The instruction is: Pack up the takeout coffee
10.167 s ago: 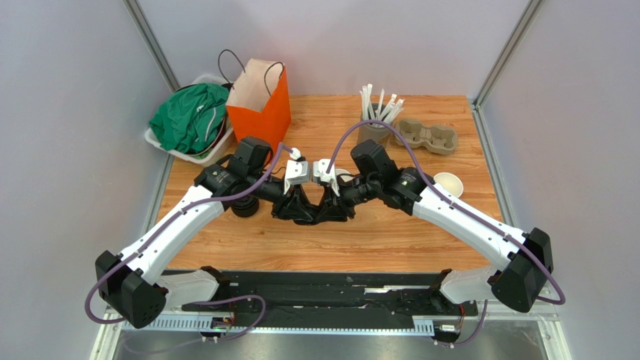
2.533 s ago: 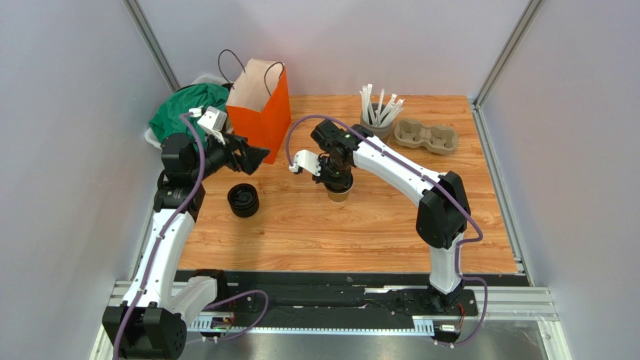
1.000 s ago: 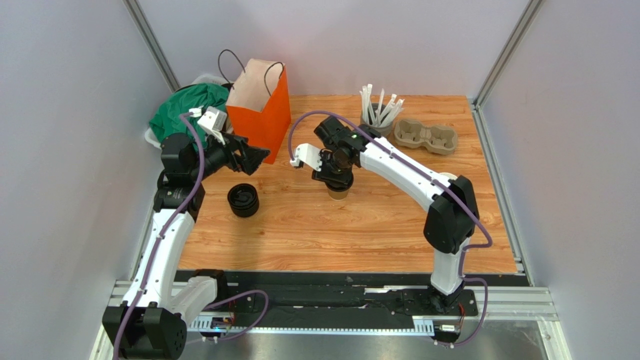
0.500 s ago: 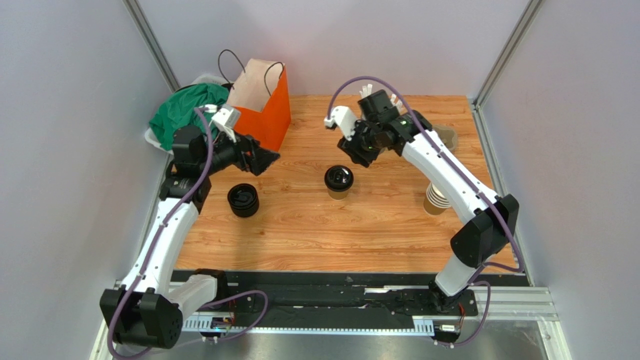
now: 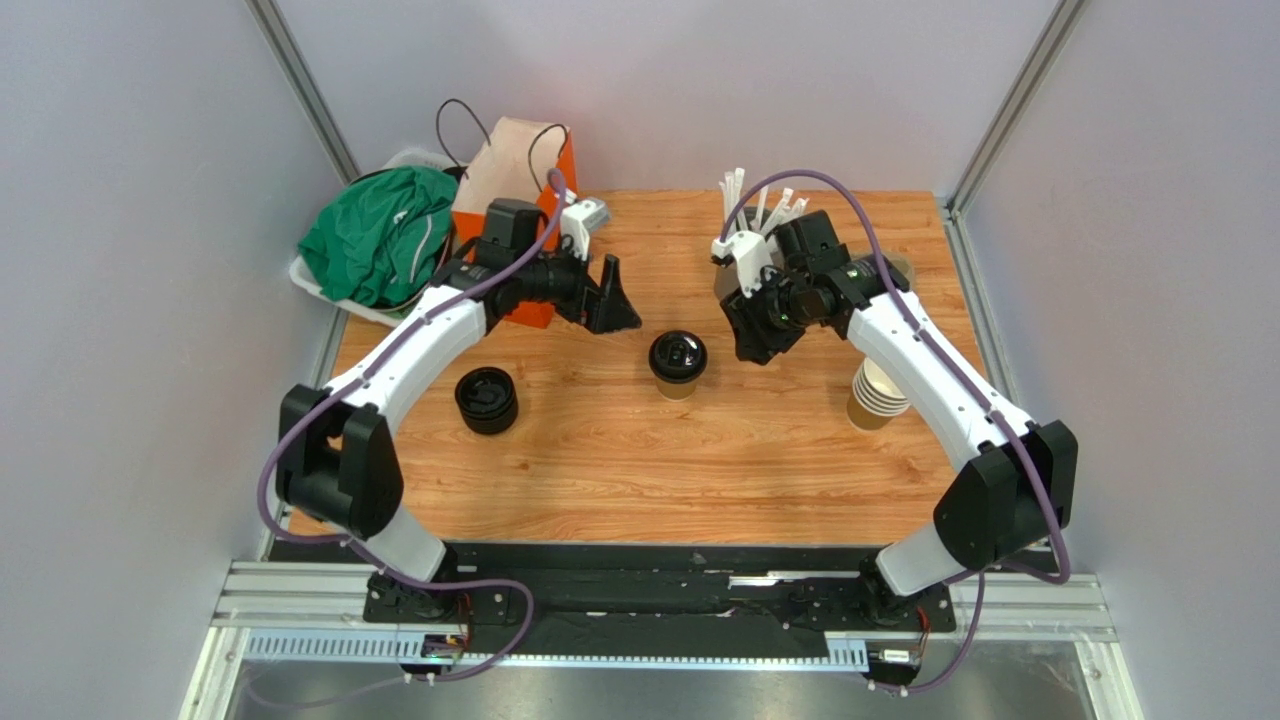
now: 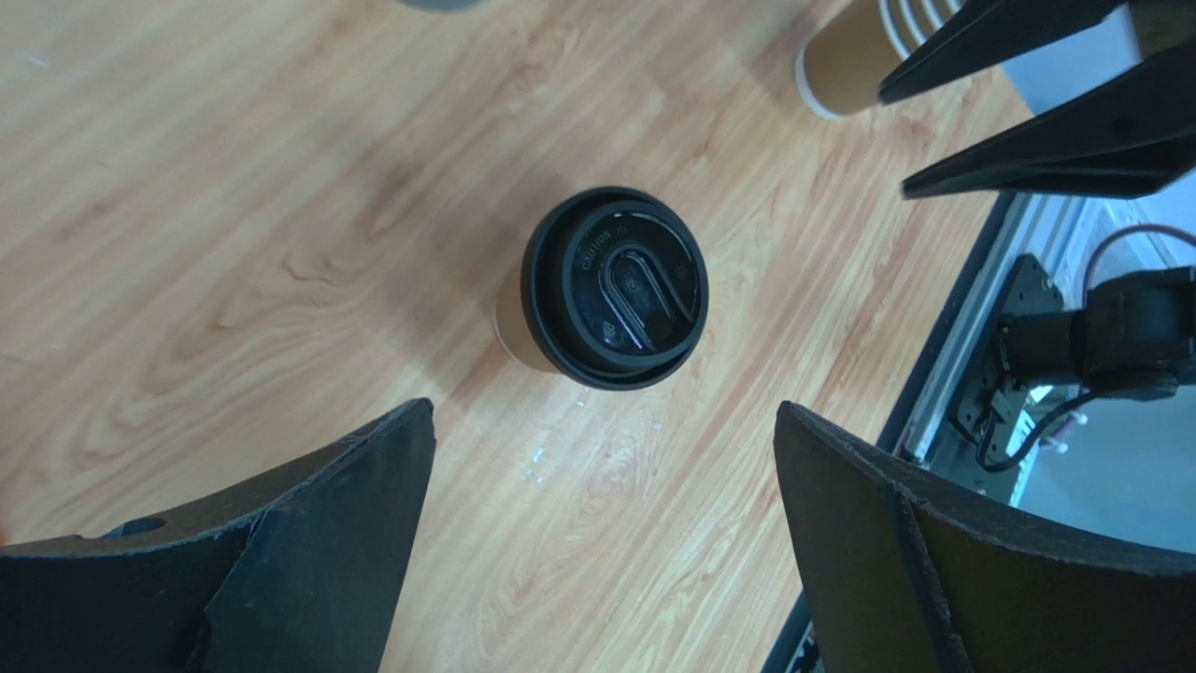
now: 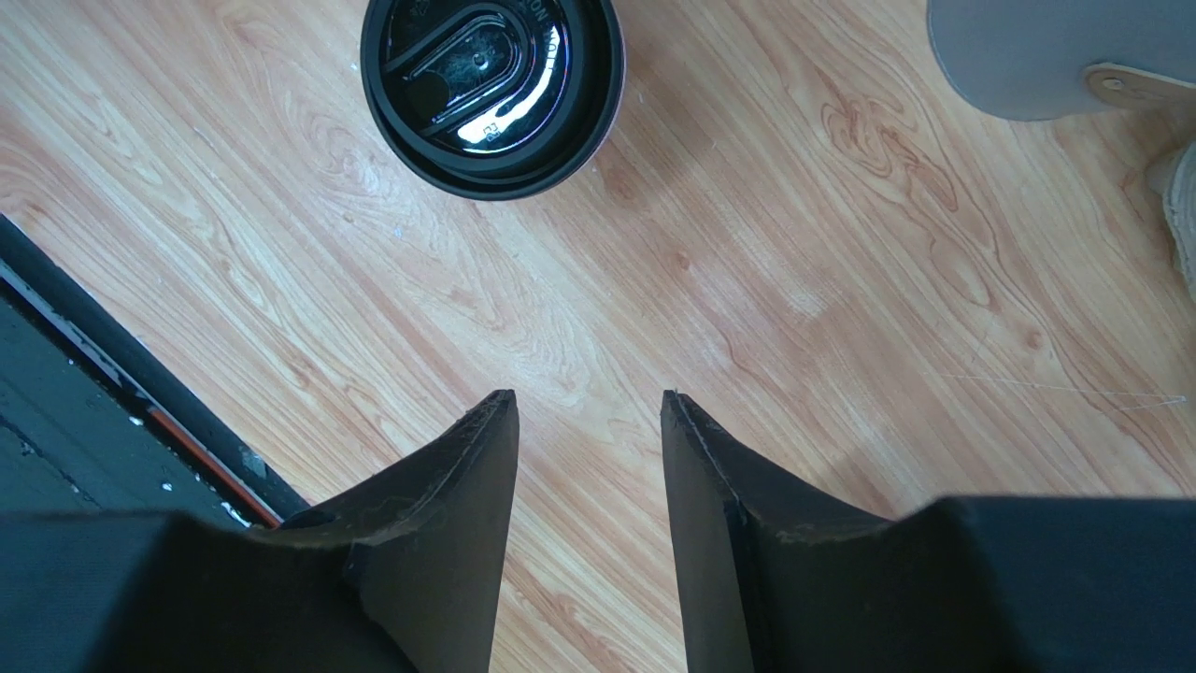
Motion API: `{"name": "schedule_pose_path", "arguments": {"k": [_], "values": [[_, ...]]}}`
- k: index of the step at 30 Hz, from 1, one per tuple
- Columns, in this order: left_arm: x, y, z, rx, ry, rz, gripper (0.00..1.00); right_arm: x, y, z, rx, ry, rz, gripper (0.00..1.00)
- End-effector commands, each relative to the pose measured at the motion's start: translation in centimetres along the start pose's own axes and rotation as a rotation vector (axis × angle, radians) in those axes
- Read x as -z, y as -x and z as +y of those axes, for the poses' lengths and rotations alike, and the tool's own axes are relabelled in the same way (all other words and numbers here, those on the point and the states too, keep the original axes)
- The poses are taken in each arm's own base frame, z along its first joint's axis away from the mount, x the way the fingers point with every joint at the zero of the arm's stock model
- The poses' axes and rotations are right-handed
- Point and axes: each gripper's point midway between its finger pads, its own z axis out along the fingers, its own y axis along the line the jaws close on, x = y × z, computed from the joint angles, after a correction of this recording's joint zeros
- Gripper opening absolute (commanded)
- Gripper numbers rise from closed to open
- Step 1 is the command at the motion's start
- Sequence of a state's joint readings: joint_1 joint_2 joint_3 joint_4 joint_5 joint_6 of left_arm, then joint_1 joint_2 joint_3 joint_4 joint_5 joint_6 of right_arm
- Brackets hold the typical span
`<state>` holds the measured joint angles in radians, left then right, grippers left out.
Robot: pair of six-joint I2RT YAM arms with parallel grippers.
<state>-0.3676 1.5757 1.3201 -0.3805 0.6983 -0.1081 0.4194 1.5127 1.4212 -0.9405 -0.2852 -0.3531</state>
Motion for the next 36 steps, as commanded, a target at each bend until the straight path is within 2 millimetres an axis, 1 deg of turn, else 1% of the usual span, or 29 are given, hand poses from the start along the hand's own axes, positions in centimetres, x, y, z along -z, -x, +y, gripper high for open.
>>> {"name": "schedule_pose_path", "arguments": {"k": [1,3,4,5,6,7,9,10,11,13,14,16,17,22,25,26,28,29,30,32,33,35,36], "values": [[-2.2,-0.5,-0.5,-0.011,-0.041,0.060,0.99,1.9,2.5,-0.2,-0.003,-0.026,-0.134,0.47],[-3.3,-1.1,-0.6,-0.020,-0.047,0.086,0.99,1.7,2.0,-0.4,-0.002,-0.035,-0.130,0.46],[-4.1,-1.8,-0.4,-0.012,-0.050,0.109,0.99,1.7,2.0,-0.4,0.002,-0.039,-0.134,0.46],[-4.7,-2.0,-0.5,-0.014,-0.052,0.118,0.99,1.4,1.4,-0.6,-0.002,-0.043,-0.124,0.46],[-5.1,-2.3,-0.7,-0.017,-0.058,0.132,0.99,1.5,1.3,-0.7,-0.002,-0.050,-0.125,0.46],[-5.9,-2.9,-0.4,-0.005,-0.061,0.150,0.99,1.5,1.2,-0.8,-0.002,-0.051,-0.127,0.46],[-6.6,-2.7,-0.4,-0.001,-0.064,0.154,0.99,1.8,1.0,-1.0,-0.002,-0.059,-0.136,0.46],[-7.2,-3.3,0.0,0.013,-0.069,0.172,0.99,1.9,1.0,-1.0,-0.002,-0.061,-0.137,0.46],[-7.5,-3.1,0.0,0.016,-0.073,0.173,0.99,2.3,1.1,-1.2,-0.003,-0.068,-0.149,0.46],[-8.3,-3.8,0.4,0.033,-0.084,0.194,0.99,2.4,1.0,-1.1,-0.003,-0.067,-0.153,0.46],[-8.6,-3.6,0.3,0.033,-0.091,0.193,0.99,2.7,1.0,-1.2,-0.004,-0.073,-0.161,0.46],[-9.2,-4.2,0.6,0.045,-0.098,0.211,0.99,2.7,0.9,-1.2,-0.004,-0.075,-0.162,0.46],[-9.4,-4.1,0.6,0.045,-0.101,0.211,0.99,2.7,1.0,-1.2,-0.003,-0.075,-0.167,0.46],[-10.5,-5.0,1.4,0.061,-0.102,0.237,0.99,2.4,0.7,-1.4,-0.005,-0.076,-0.158,0.45],[-10.9,-5.1,1.4,0.069,-0.121,0.242,0.99,2.3,0.7,-1.4,-0.003,-0.078,-0.160,0.45],[-11.0,-4.8,1.3,0.073,-0.125,0.238,0.99,2.3,0.7,-1.5,-0.005,-0.080,-0.160,0.45],[-11.3,-5.1,1.4,0.084,-0.136,0.247,0.98,2.2,0.6,-1.5,-0.004,-0.084,-0.157,0.45],[-11.4,-5.0,1.4,0.085,-0.136,0.246,0.97,2.2,0.5,-1.6,-0.003,-0.085,-0.155,0.44],[-11.6,-5.4,1.6,0.094,-0.136,0.257,0.95,2.2,0.6,-1.5,0.001,-0.085,-0.157,0.44],[-11.7,-5.5,1.6,0.097,-0.144,0.259,0.92,2.1,0.6,-1.6,-0.003,-0.085,-0.158,0.44],[-11.9,-5.8,1.7,0.102,-0.145,0.265,0.88,2.2,0.6,-1.5,-0.003,-0.082,-0.159,0.44],[-11.9,-5.8,1.7,0.106,-0.149,0.268,0.82,2.1,0.6,-1.4,-0.002,-0.078,-0.159,0.43],[-12.0,-6.0,1.7,0.110,-0.153,0.272,0.78,2.1,0.6,-1.4,-0.002,-0.077,-0.158,0.43]]}}
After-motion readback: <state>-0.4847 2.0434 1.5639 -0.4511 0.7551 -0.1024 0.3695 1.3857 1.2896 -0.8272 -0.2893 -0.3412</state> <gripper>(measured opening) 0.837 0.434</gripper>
